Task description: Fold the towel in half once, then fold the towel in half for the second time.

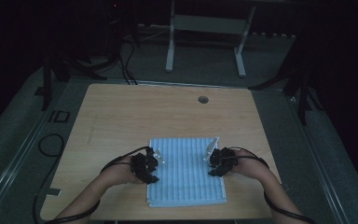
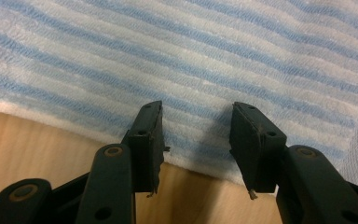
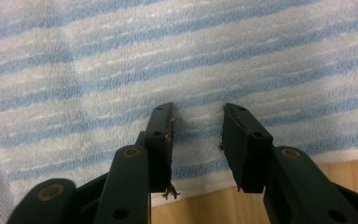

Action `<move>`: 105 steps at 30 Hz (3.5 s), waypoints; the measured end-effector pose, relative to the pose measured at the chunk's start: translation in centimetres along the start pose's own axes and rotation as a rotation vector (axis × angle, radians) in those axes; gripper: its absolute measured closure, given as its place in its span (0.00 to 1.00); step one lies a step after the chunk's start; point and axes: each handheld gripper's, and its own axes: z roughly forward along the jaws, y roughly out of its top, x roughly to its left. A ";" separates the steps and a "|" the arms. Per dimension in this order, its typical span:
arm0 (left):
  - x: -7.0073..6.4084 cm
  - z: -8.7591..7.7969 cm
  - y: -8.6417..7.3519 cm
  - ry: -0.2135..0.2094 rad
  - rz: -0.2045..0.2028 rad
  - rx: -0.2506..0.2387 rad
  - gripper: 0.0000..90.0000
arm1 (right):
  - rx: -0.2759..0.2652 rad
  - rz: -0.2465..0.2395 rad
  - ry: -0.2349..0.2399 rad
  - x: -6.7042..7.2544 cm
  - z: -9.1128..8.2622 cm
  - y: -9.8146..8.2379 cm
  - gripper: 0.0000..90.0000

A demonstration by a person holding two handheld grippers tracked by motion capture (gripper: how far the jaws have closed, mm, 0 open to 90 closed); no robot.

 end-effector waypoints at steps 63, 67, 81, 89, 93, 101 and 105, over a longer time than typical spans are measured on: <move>13.7 0.9 4.1 0.069 -0.134 0.087 0.51 | 0.157 0.080 0.015 -12.7 0.7 3.4 0.81; 13.6 0.9 4.5 0.044 -0.123 0.111 0.59 | 0.189 0.107 0.056 -12.9 0.8 3.6 0.86; 13.6 -2.1 5.1 0.095 -0.105 0.031 0.94 | 0.135 0.094 -0.033 -12.7 -2.0 4.1 0.95; 12.8 -5.8 6.2 0.169 -0.077 -0.016 0.94 | 0.077 0.073 -0.117 -12.0 -5.3 4.2 0.95; 12.3 -7.2 6.0 0.186 -0.068 -0.032 0.94 | 0.063 0.055 -0.151 -11.3 -6.5 4.4 0.95; 10.4 -9.3 5.7 0.231 -0.041 -0.074 0.94 | 0.001 0.036 -0.202 -10.1 -8.6 4.5 0.94; 9.9 -9.8 5.2 0.248 -0.044 -0.098 0.94 | -0.031 0.027 -0.231 -9.4 -9.4 4.2 0.94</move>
